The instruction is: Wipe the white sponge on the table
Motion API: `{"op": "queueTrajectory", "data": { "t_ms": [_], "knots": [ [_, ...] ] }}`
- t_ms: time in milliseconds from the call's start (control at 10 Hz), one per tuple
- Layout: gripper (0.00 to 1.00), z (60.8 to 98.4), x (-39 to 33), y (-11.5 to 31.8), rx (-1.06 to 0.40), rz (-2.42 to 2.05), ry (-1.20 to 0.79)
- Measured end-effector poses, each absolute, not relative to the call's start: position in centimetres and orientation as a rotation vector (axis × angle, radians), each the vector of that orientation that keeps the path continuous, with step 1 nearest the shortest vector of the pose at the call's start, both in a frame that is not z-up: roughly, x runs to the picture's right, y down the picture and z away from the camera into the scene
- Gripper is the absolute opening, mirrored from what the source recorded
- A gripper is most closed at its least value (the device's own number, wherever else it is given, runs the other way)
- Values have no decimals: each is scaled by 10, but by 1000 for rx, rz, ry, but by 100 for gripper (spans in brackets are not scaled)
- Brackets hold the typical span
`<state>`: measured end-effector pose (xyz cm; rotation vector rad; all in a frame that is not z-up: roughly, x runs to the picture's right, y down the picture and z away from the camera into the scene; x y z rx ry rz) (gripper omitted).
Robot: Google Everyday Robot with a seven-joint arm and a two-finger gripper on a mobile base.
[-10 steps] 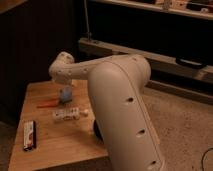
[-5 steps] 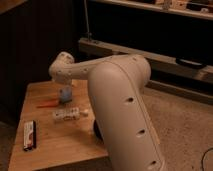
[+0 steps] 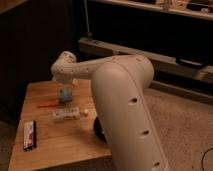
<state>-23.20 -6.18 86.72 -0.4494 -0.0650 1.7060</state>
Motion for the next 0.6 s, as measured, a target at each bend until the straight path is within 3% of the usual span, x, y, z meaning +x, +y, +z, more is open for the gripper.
{"op": "queueTrajectory", "data": {
  "t_ms": [600],
  "knots": [
    [80,858,-221,-71,-476,1724,-110]
  ]
}}
